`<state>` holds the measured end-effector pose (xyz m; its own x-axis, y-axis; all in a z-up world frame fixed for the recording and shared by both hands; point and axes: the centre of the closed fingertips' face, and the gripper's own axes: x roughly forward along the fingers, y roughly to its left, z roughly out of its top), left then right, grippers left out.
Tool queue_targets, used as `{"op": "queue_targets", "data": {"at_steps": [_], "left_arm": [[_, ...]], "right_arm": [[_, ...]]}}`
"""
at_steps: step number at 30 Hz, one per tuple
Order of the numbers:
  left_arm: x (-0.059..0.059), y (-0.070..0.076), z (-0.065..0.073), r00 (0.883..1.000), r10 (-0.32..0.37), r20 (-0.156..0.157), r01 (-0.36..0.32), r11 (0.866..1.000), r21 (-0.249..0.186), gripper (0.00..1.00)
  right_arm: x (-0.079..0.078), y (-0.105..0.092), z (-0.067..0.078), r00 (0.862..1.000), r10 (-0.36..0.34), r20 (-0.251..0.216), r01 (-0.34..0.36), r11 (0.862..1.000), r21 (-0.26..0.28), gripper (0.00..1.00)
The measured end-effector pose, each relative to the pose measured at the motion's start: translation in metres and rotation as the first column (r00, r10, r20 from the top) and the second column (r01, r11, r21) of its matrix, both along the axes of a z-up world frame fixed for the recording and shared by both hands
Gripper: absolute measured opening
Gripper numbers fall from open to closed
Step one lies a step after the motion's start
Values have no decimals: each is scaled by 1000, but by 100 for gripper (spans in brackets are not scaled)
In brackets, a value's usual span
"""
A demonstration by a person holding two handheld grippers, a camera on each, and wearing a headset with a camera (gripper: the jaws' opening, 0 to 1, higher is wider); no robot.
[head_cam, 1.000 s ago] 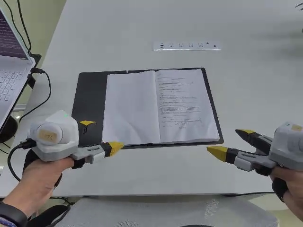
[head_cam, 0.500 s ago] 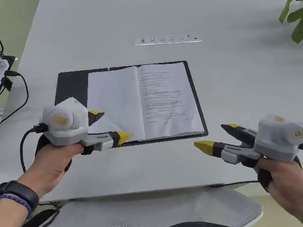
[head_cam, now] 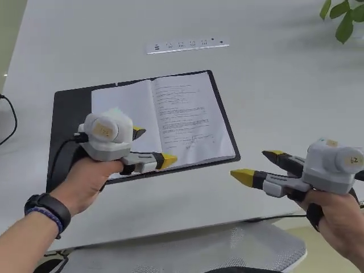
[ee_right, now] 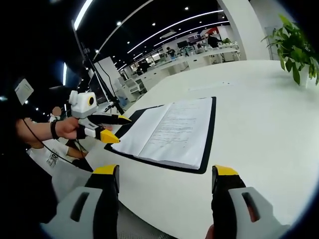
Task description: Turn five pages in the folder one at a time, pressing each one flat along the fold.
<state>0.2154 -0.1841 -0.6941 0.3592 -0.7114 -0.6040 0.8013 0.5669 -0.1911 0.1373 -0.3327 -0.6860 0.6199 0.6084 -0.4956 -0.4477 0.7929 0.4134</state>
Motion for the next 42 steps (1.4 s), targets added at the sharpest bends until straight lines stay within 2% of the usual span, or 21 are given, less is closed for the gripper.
{"op": "queue_targets", "data": {"at_steps": [4, 7, 12, 16, 19, 24, 27, 30, 33, 37, 39, 42], "left_arm": [[9, -17, -1, 1000, -23, 14, 23, 1000, 4, 67], [14, -28, -4, 998, -60, 36, 59, 998, 34, 67], [22, -46, -7, 996, -78, 37, 77, 996, 37, 67], [28, -67, -11, 994, -100, 46, 98, 994, 40, 66], [29, -86, -16, 992, -115, 45, 113, 993, 42, 66], [32, -108, -33, 986, -158, 55, 154, 986, 67, 66], [35, -117, -42, 986, -158, 54, 154, 985, 77, 66], [37, -124, -49, 990, -133, 35, 131, 989, 65, 65], [37, -130, -61, 992, -119, 38, 116, 989, 88, 65], [34, -136, -75, 994, -107, 26, 104, 989, 107, 66], [32, -138, -78, 995, -101, 20, 98, 989, 109, 67], [30, -138, -84, 994, -103, 28, 99, 986, 135, 66]], "right_arm": [[-1, -1, -3, 1000, 2, -7, -2, 1000, 3, 75], [-1, 0, -3, 1000, 1, -10, -1, 1000, 4, 76], [0, 1, -4, 1000, 6, -9, -6, 1000, 6, 76], [2, -1, -4, 1000, 3, -11, -3, 1000, 7, 76], [3, -5, -6, 1000, -10, -15, 10, 1000, 19, 76], [1, -8, -8, 1000, -7, -25, 8, 1000, 26, 76], [1, -9, -8, 1000, -3, -27, 4, 1000, 24, 76], [1, -13, -8, 1000, -8, -28, 9, 999, 32, 76], [-1, -14, -9, 999, -4, -37, 5, 999, 32, 75], [-4, -14, -10, 999, 15, -47, -14, 999, 31, 75], [-5, -14, -11, 999, 19, -50, -17, 999, 30, 75], [-4, -14, -10, 998, 19, -52, -17, 999, 36, 75]]}}
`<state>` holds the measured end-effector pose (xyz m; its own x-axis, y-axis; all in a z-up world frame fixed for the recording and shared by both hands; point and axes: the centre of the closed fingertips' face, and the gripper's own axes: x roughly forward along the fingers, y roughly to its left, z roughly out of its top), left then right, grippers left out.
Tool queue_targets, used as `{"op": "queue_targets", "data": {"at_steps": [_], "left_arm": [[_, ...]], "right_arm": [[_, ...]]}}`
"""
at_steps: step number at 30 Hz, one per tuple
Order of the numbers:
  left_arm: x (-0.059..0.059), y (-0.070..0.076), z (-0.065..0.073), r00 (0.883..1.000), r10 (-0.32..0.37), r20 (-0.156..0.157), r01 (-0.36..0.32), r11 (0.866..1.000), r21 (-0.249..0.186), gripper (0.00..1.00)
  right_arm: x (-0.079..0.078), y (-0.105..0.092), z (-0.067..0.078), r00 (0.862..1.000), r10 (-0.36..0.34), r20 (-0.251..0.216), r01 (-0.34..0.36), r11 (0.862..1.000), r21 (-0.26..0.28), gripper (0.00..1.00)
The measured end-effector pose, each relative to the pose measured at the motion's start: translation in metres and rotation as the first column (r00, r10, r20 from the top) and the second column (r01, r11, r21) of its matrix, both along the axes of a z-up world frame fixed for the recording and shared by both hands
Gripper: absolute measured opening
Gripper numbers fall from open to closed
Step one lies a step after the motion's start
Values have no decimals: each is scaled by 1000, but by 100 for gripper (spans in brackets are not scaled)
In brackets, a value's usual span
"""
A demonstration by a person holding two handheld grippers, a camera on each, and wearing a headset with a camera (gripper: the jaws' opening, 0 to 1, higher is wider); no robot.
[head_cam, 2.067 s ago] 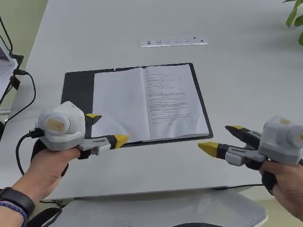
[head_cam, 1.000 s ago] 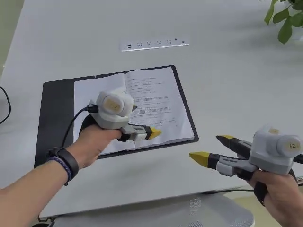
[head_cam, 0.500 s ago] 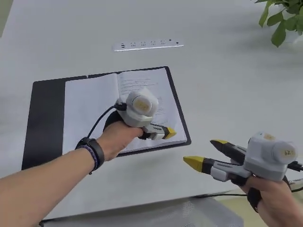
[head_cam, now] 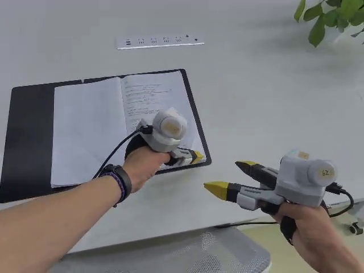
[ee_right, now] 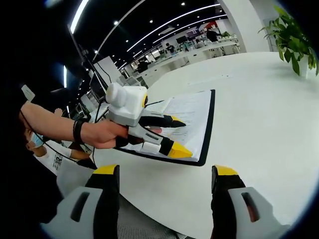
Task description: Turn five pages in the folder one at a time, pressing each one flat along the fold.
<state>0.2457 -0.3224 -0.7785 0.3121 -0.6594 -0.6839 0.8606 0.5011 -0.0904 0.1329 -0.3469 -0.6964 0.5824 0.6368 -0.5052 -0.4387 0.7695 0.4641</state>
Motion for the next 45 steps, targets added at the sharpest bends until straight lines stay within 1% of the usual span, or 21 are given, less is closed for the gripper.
{"op": "queue_targets", "data": {"at_steps": [1, 2, 3, 7, 8, 12, 14, 16, 23, 27, 34, 36, 38, 40, 41, 44, 45], "left_arm": [[0, 0, -2, 1000, -1, 6, 1, 1000, 8, 66], [0, 1, -2, 1000, -7, 22, 7, 1000, 20, 65], [0, 1, -2, 1000, -9, 27, 8, 1000, 24, 65], [2, 3, -3, 999, -9, 38, 9, 1000, 11, 63], [3, 4, -2, 999, -11, 45, 10, 1000, 10, 62], [5, 5, -2, 999, -10, 48, 10, 1000, 6, 59], [6, 6, -2, 998, -16, 58, 15, 1000, 9, 57], [6, 6, -3, 997, -27, 73, 26, 1000, 15, 56], [6, 7, -3, 995, -29, 93, 30, 1000, -2, 56], [7, 7, -3, 995, -33, 97, 33, 999, -6, 54], [7, 8, -3, 995, -30, 95, 31, 999, -9, 53], [9, 9, -2, 995, -21, 94, 22, 1000, -15, 51], [13, 10, -1, 996, -7, 92, 9, 1000, -22, 48], [13, 10, -1, 996, -8, 90, 10, 1000, -21, 47], [12, 10, -1, 997, -4, 81, 6, 1000, -28, 47], [10, 10, 2, 998, 5, 70, -2, 999, -40, 47], [10, 10, 3, 998, 10, 62, -7, 999, -47, 47]], "right_arm": [[0, 0, 0, 1000, 1, -1, -1, 1000, 2, 75], [0, 1, 0, 1000, 4, -2, -4, 1000, 1, 75], [0, 1, -1, 1000, 7, -3, -7, 1000, 0, 75], [2, 2, -3, 1000, 12, -7, -12, 1000, 3, 74], [2, 2, -3, 1000, 15, -9, -15, 1000, 4, 74], [5, 4, -3, 1000, 22, -8, -22, 1000, 7, 73], [7, 4, -3, 1000, 20, -7, -20, 1000, 10, 73], [8, 5, -3, 1000, 21, -6, -21, 1000, 10, 72], [13, 6, -3, 1000, 28, -3, -28, 999, 15, 71], [16, 6, -3, 1000, 30, 0, -30, 999, 18, 70], [21, 6, -3, 999, 32, 5, -32, 999, 22, 69], [22, 6, -2, 1000, 28, 9, -28, 999, 27, 69], [22, 5, -2, 1000, 24, 10, -25, 999, 30, 69], [21, 4, -2, 1000, 22, 6, -22, 999, 31, 68], [20, 3, -3, 1000, 22, 5, -22, 999, 31, 68], [19, 2, -5, 1000, 19, -1, -19, 999, 31, 68], [19, 1, -5, 1000, 17, -2, -17, 999, 31, 67]]}}
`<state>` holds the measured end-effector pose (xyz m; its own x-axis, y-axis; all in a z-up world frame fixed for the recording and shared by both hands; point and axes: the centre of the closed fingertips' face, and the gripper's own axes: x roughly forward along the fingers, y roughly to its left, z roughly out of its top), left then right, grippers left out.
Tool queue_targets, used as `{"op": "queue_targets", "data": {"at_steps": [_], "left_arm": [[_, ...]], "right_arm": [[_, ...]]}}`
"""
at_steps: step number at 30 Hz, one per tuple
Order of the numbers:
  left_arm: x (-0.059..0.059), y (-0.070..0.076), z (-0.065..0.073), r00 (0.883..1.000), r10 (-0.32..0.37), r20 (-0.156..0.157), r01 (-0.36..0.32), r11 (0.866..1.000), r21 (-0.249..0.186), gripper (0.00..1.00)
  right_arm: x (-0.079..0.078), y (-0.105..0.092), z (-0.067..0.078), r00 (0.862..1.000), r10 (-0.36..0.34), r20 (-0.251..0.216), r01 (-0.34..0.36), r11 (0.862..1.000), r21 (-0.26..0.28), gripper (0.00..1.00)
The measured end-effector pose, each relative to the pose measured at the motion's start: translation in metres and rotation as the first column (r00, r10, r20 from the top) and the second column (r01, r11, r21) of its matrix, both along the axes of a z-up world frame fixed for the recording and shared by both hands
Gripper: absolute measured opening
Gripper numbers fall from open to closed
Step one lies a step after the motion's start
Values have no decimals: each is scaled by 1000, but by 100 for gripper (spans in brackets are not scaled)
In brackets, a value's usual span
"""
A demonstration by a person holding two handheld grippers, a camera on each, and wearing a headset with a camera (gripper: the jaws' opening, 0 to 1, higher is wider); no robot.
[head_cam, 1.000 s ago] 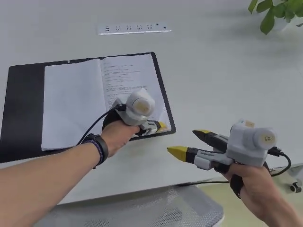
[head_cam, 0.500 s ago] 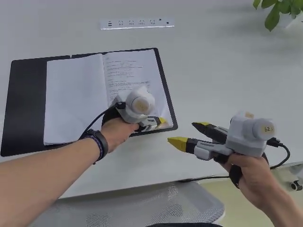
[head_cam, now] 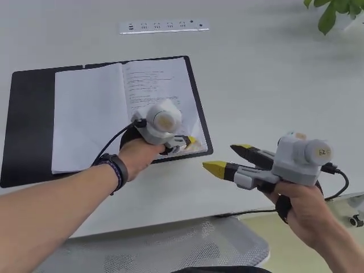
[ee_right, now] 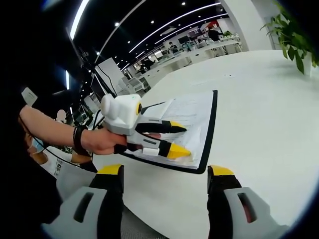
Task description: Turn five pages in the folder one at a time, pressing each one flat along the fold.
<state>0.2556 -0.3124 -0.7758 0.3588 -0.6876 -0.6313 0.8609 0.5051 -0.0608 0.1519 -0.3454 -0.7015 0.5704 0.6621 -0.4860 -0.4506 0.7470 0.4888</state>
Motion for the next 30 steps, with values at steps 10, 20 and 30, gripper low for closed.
{"op": "queue_targets", "data": {"at_steps": [10, 20, 30], "left_arm": [[-1, 1, 7, 998, 42, -45, -43, 999, -18, 44], [-9, -13, 2, 997, 70, -37, -70, 997, -13, 65], [-7, -6, -4, 1000, 24, 13, -24, 999, 30, 60]], "right_arm": [[5, 0, 2, 1000, -10, 2, 10, 1000, 15, 66], [5, 1, 0, 1000, -9, -3, 9, 1000, 20, 65], [7, -3, 0, 1000, -18, -1, 18, 1000, 21, 64]]}}
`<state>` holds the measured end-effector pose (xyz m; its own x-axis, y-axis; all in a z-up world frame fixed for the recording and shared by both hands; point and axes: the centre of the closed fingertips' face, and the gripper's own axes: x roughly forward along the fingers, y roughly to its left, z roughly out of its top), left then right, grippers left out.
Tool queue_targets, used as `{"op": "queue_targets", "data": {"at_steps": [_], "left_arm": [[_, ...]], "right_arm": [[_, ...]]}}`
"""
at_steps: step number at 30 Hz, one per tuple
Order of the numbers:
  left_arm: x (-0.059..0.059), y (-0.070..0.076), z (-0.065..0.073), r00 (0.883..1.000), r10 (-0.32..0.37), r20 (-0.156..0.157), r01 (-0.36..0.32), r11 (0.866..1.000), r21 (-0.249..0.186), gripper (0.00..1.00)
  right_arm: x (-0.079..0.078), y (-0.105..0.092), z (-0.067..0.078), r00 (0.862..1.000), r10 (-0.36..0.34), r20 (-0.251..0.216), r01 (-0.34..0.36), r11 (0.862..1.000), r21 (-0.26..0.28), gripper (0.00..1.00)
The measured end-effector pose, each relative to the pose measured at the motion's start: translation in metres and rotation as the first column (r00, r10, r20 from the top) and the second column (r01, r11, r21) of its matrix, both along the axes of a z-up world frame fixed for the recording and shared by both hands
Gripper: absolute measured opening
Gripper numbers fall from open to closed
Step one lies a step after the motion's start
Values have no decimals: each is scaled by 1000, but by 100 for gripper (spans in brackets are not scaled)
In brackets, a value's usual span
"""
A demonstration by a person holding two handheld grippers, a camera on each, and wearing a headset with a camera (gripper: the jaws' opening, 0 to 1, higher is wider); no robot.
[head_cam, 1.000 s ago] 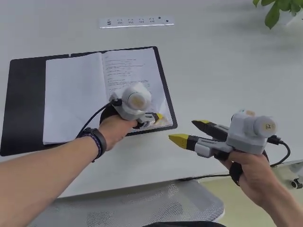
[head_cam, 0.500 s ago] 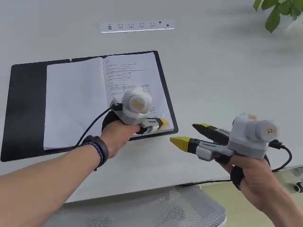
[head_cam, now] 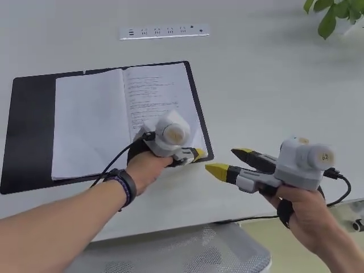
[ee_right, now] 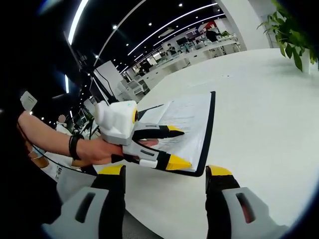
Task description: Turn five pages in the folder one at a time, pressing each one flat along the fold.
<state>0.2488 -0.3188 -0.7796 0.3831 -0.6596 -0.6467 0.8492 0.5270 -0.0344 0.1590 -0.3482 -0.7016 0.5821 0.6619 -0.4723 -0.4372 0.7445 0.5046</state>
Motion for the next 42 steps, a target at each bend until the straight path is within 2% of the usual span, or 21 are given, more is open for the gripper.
{"op": "queue_targets", "data": {"at_steps": [8, 17, 20, 23, 28, 33, 37, 42], "left_arm": [[2, 2, -1, 1000, -7, -4, 7, 1000, -4, 56], [2, 3, -1, 1000, -8, -5, 8, 1000, -9, 54], [2, 3, 0, 1000, -9, -5, 8, 1000, -11, 54], [2, 3, 0, 1000, -8, -7, 8, 1000, -13, 54], [2, 3, 0, 1000, -7, -10, 7, 1000, -14, 54], [2, 3, 0, 1000, -6, -12, 5, 1000, -15, 54], [2, 4, 0, 1000, -1, -15, 1, 1000, -16, 54], [1, 4, 0, 1000, -2, -19, 2, 1000, -18, 54]], "right_arm": [[13, 7, 0, 1000, 23, 7, -23, 1000, 3, 61], [50, 14, -2, 1000, 30, 4, -30, 998, 50, 55], [65, 17, 3, 1000, -1, -7, 2, 992, 124, 52], [79, 18, 0, 1000, -15, -16, 17, 989, 146, 48], [93, 27, -9, 998, -15, -62, 27, 980, 195, 46], [98, 35, -21, 995, 6, -99, 14, 980, 200, 44], [96, 43, -29, 992, 37, -122, -14, 983, 184, 41], [95, 44, -37, 988, 43, -146, -16, 984, 177, 36]]}}
